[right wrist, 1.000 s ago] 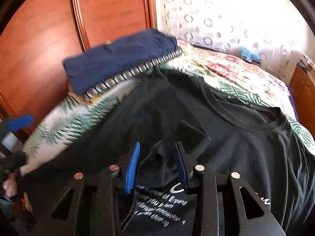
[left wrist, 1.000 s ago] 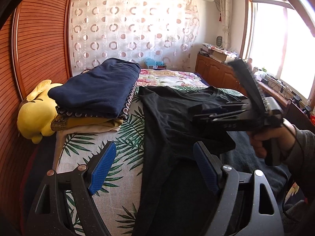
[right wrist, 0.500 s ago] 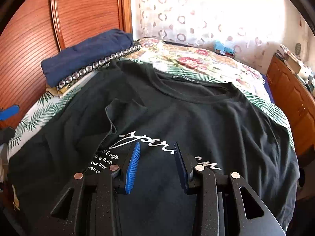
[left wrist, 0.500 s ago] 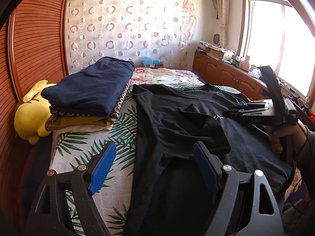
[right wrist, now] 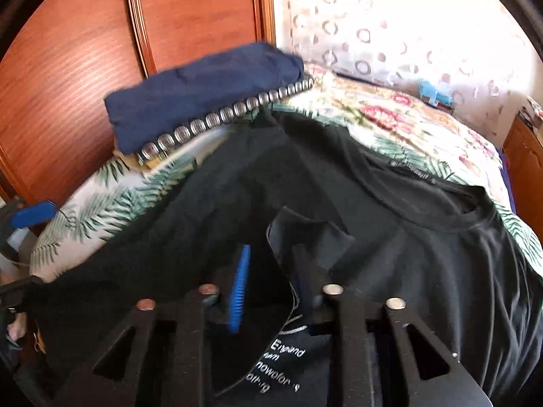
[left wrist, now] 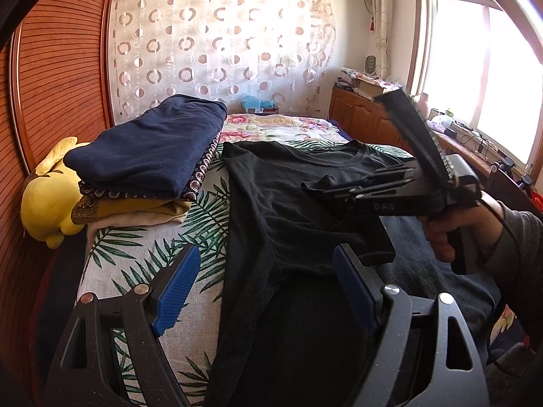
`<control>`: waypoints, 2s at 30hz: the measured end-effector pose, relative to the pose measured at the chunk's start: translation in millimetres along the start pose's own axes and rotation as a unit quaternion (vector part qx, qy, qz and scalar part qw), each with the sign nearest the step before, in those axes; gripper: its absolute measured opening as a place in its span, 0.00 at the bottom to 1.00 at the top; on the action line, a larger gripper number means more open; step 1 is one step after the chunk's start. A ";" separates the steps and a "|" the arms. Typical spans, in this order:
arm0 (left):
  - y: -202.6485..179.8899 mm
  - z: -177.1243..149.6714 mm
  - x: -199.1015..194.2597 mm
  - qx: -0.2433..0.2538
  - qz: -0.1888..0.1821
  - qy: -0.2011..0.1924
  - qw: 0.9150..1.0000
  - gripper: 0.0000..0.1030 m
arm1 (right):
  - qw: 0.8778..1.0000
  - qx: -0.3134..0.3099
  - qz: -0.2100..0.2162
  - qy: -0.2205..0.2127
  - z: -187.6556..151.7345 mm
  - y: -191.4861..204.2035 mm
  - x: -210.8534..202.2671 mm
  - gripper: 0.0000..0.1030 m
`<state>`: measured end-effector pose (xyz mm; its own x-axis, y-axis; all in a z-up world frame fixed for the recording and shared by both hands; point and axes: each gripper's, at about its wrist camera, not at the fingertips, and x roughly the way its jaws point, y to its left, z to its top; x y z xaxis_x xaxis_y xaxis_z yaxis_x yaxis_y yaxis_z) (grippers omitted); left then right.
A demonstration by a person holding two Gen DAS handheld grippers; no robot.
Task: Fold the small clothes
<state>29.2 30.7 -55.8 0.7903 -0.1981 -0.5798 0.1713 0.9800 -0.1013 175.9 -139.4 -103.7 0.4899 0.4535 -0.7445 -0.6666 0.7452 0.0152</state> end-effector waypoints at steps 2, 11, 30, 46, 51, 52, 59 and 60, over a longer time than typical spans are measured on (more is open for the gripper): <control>-0.2 -0.8 1.0 -0.001 -0.001 0.001 1.000 0.79 | 1.000 -0.006 0.007 -0.004 -5.1 -1.5 -4.6 0.04; -5.9 -1.4 4.5 0.001 -0.005 0.004 1.000 0.79 | 0.996 0.055 -0.052 -0.038 -43.0 -27.0 -60.4 0.03; -37.4 14.5 24.4 0.032 -0.029 0.019 0.999 0.79 | 0.981 0.108 -0.140 -0.078 -137.1 -70.1 -183.9 0.36; -61.1 31.6 79.5 0.049 -0.034 0.070 0.996 0.79 | 0.955 0.218 -0.191 -0.063 -230.0 -147.5 -252.5 0.53; -58.9 30.6 95.1 0.051 -0.021 0.096 0.994 0.79 | 0.953 0.234 -0.189 -0.047 -227.1 -157.1 -250.4 0.53; -57.3 29.9 97.9 0.050 -0.020 0.103 0.993 0.79 | 0.952 0.237 -0.188 -0.045 -225.8 -162.5 -248.2 0.53; -51.6 25.0 113.3 0.038 -0.016 0.133 0.990 0.79 | 0.952 0.247 -0.177 -0.030 -214.1 -173.6 -231.5 0.53; -51.8 24.7 113.7 0.038 -0.015 0.135 0.990 0.79 | 0.953 0.249 -0.171 -0.029 -214.5 -173.7 -230.6 0.53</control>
<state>124.7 -43.0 -96.5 0.6004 -0.2049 -0.7730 0.2440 0.9675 -0.0670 58.2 -478.4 -77.8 0.6700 0.1573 -0.7255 -0.1194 0.9874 0.1038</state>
